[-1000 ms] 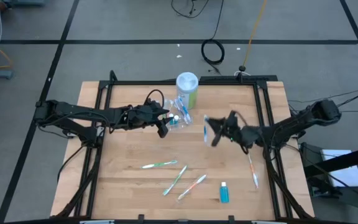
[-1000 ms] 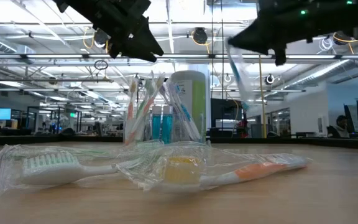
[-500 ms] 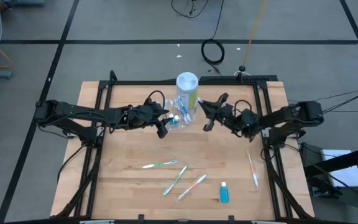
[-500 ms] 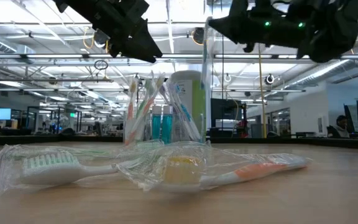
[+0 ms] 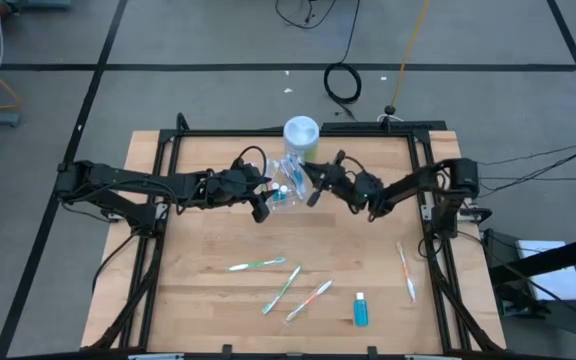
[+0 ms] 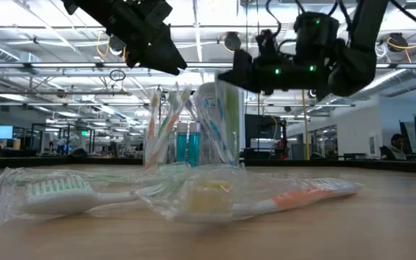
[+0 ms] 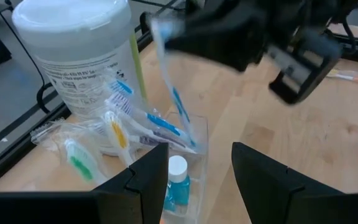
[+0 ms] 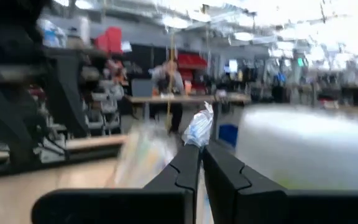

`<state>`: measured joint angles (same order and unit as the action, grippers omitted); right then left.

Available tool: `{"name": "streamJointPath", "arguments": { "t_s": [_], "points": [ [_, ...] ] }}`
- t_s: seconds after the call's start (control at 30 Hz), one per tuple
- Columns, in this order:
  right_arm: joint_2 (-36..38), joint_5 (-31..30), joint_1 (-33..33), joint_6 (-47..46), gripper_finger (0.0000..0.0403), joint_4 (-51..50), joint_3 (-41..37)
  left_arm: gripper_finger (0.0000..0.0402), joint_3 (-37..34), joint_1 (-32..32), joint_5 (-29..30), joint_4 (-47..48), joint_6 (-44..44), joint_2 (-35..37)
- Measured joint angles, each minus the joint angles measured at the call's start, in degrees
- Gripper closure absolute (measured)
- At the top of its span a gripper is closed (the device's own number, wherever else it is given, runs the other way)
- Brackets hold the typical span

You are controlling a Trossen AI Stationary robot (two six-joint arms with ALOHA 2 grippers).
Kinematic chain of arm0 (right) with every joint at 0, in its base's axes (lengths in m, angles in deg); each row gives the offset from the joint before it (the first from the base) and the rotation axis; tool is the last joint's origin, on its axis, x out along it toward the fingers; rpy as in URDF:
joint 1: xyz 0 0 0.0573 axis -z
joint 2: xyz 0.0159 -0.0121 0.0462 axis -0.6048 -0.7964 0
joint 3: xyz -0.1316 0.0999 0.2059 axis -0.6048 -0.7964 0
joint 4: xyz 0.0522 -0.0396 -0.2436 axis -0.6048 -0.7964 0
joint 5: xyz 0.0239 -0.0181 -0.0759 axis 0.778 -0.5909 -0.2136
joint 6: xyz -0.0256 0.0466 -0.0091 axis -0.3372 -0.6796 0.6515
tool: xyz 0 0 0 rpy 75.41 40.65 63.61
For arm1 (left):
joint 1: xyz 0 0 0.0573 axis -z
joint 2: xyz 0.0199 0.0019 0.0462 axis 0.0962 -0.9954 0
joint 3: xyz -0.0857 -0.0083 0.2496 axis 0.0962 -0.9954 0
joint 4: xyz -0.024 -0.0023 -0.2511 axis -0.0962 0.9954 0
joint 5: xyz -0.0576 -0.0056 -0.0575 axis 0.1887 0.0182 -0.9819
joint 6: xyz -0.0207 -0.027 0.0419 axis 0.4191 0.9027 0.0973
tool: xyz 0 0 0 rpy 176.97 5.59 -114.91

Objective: Pick & Place toothbrushing station
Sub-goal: Put the blue toothbrush into the transparent organizer, then put the green toothbrush into the transparent organizer

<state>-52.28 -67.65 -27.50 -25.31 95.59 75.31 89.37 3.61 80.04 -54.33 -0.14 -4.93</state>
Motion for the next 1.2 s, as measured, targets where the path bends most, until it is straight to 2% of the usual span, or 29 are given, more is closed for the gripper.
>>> {"name": "streamJointPath", "arguments": {
  "t_s": [0.2, 0.47, 0.53, 0.8, 1.03, 1.2],
  "points": [
    [-3.3, 0.0, 0.0, -1.4, 0.0393, -2.5, 0.1, 0.022, 0.0, 0.0, 0.0, 0.8, 0.1, 0.0],
    [-3.0, -0.1, 0.0, -1.6, 0.0381, -5.0, 0.0, 0.022, 0.0, 0.1, -0.1, 0.8, 3.3, 0.0],
    [-2.6, -0.1, 0.0, -2.2, 0.0372, -5.1, 0.0, 0.022, 0.0, 0.2, -0.6, 0.9, 3.3, 0.0],
    [-2.0, -0.1, 0.0, -5.8, 0.0313, -7.5, 0.0, 0.022, 0.0, 2.0, -9.2, 4.4, 6.0, 0.0],
    [-2.0, 0.1, -0.5, -8.2, 0.0265, -7.8, 0.0, 0.022, 0.0, 7.2, -10.2, 6.9, 9.2, -0.1],
    [-1.9, 0.8, -1.6, -7.7, 0.0248, -8.5, 0.0, 0.022, 0.0, 11.8, -10.0, 6.1, 9.2, -3.6]
  ]
}}
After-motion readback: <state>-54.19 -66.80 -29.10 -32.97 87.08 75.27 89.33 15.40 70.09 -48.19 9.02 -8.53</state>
